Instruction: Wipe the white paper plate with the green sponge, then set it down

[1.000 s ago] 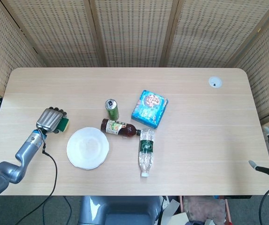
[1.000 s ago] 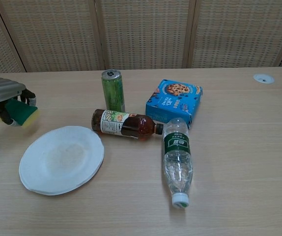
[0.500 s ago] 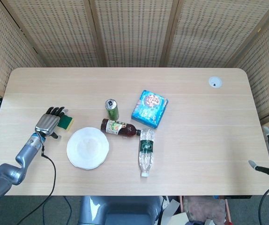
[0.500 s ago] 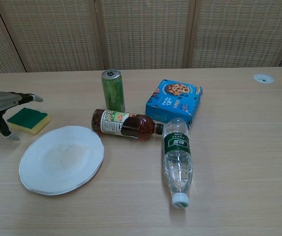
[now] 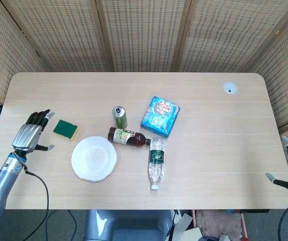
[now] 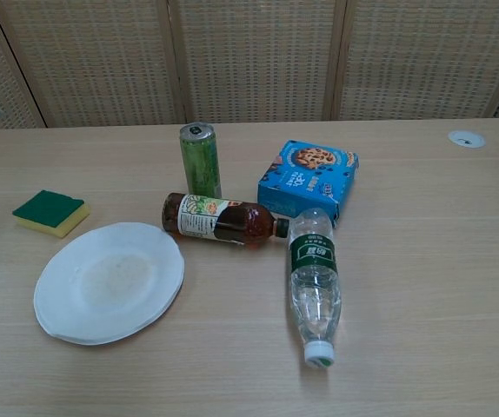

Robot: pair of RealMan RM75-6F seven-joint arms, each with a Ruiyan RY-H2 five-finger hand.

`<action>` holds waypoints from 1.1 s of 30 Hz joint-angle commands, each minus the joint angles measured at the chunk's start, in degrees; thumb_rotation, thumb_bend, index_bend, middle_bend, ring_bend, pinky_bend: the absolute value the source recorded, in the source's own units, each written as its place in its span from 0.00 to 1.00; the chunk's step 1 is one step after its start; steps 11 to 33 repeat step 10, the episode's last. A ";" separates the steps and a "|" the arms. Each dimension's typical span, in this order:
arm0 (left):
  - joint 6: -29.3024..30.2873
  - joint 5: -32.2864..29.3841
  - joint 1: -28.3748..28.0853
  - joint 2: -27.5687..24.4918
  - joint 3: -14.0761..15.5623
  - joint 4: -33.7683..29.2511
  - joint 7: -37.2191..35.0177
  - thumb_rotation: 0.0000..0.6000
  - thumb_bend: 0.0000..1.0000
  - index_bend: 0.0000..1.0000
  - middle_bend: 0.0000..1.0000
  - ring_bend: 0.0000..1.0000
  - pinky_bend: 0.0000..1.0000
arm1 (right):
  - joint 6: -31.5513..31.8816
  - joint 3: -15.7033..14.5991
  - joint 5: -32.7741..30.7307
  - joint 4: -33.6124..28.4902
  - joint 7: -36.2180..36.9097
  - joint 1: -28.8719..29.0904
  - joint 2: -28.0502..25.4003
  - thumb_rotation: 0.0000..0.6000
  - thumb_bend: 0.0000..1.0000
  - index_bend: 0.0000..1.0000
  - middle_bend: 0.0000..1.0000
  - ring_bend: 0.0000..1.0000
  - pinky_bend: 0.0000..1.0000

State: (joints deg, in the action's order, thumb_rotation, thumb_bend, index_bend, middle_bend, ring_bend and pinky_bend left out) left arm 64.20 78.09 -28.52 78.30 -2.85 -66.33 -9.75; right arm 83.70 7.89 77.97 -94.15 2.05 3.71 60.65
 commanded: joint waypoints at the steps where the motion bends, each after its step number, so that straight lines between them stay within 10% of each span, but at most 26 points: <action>1: 10.55 -5.66 8.66 -7.23 -1.35 -14.01 8.86 1.00 0.00 0.00 0.00 0.00 0.00 | 0.15 -0.04 0.26 0.50 0.06 0.02 0.20 1.00 0.00 0.00 0.00 0.00 0.00; 8: 20.53 -6.23 15.45 -9.39 -0.96 -23.26 11.99 1.00 0.00 0.00 0.00 0.00 0.00 | 0.45 0.41 -0.18 2.75 0.28 0.12 1.10 1.00 0.00 0.00 0.00 0.00 0.00; 33: 20.75 -5.61 16.03 -10.07 -0.41 -24.27 12.74 1.00 0.00 0.00 0.00 0.00 0.00 | 0.80 0.59 -0.29 3.10 0.29 0.03 1.26 1.00 0.00 0.00 0.00 0.00 0.00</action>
